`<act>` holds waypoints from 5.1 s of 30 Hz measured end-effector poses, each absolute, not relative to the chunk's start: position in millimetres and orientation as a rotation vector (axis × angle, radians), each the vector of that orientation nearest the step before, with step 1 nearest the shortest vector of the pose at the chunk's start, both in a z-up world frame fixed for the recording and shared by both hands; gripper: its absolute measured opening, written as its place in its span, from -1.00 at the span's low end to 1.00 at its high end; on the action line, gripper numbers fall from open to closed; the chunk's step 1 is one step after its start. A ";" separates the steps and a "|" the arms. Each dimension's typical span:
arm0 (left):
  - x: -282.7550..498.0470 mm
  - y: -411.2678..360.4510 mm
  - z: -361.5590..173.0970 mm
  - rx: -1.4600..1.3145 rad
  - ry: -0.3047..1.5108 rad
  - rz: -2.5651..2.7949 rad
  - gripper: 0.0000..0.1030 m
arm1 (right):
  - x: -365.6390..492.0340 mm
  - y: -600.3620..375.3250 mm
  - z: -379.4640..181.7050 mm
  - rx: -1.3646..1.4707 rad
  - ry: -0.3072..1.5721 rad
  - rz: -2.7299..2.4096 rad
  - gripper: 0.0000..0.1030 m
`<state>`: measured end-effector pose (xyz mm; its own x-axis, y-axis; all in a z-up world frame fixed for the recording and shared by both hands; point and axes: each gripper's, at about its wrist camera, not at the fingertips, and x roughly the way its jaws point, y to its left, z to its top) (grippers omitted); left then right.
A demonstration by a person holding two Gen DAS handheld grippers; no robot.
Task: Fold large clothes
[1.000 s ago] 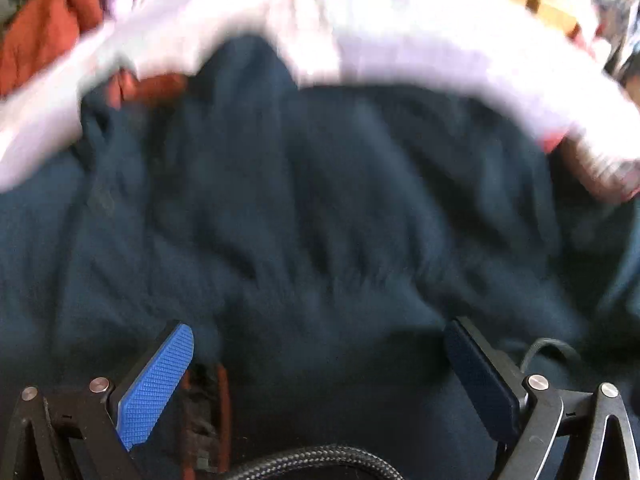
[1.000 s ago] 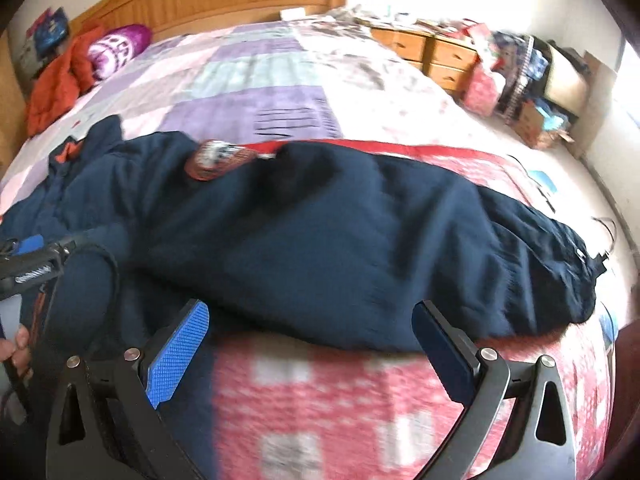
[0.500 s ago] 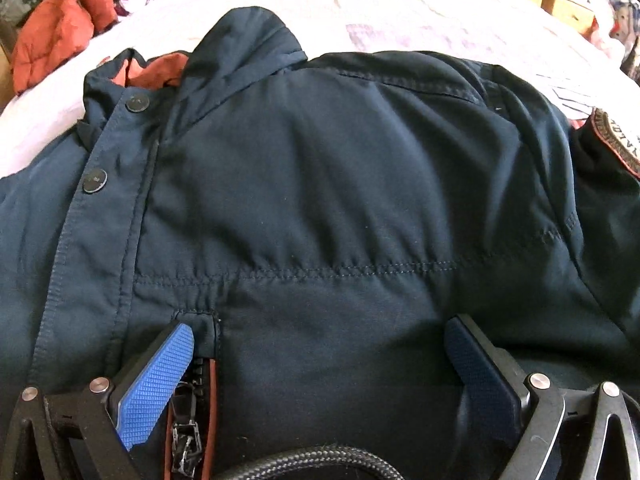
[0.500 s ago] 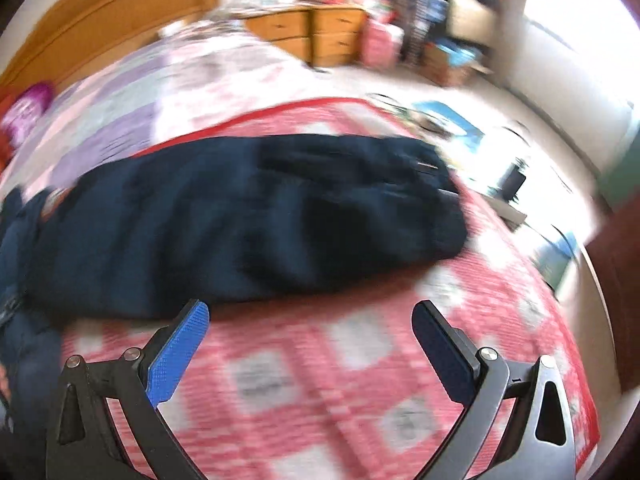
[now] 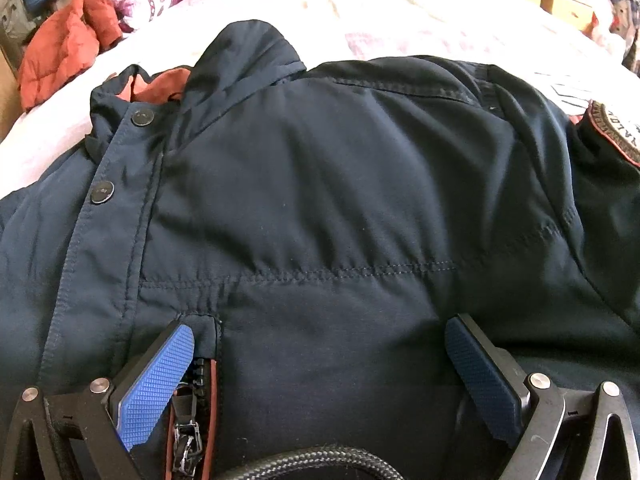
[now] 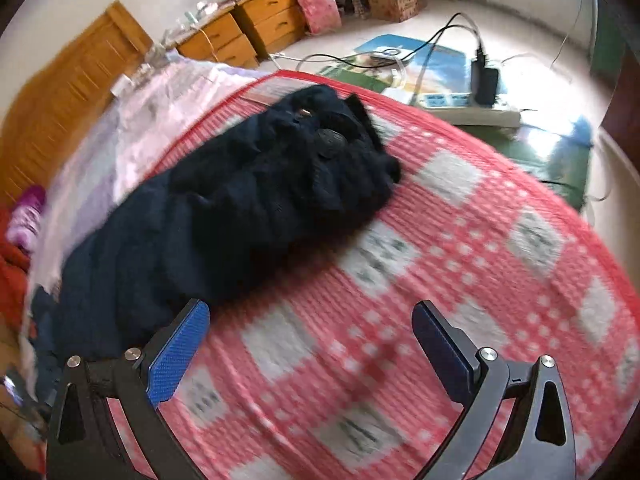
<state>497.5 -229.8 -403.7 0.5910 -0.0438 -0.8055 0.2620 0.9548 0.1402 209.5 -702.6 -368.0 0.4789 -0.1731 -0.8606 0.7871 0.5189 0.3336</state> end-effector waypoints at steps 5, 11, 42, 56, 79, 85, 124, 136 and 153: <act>493.2 -231.0 -402.5 0.264 0.914 -0.177 1.00 | 246.7 -715.5 -369.6 0.939 0.810 -0.582 1.00; 491.5 -233.0 -401.9 0.267 0.907 -0.173 1.00 | 284.1 -742.9 -385.9 1.032 0.846 -0.720 1.00; 522.6 -246.7 -387.1 0.371 0.926 -0.134 1.00 | 304.5 -720.6 -307.7 0.234 0.906 -0.928 -0.65; 544.8 -237.6 -398.6 0.336 1.036 -0.166 1.00 | 319.7 -685.7 -256.7 0.097 0.844 -0.915 -0.65; 475.8 0.2 -327.7 0.207 0.967 -0.081 1.00 | 463.0 -372.7 -173.2 -0.212 0.619 -0.355 -0.66; 474.6 71.0 -325.0 0.184 0.959 -0.022 1.00 | 510.2 -239.4 -206.7 -0.231 0.630 -0.164 -0.66; 518.5 59.6 -300.0 0.099 0.897 -0.136 1.00 | 511.6 -156.0 -289.3 -0.064 0.795 0.087 0.58; 581.0 7.6 -400.3 0.023 1.195 -0.175 1.00 | 517.3 -342.9 -355.8 0.038 1.029 -0.197 0.57; 561.4 -11.0 -391.5 0.187 1.090 -0.115 1.00 | 494.0 -379.6 -366.1 0.059 1.034 -0.213 0.55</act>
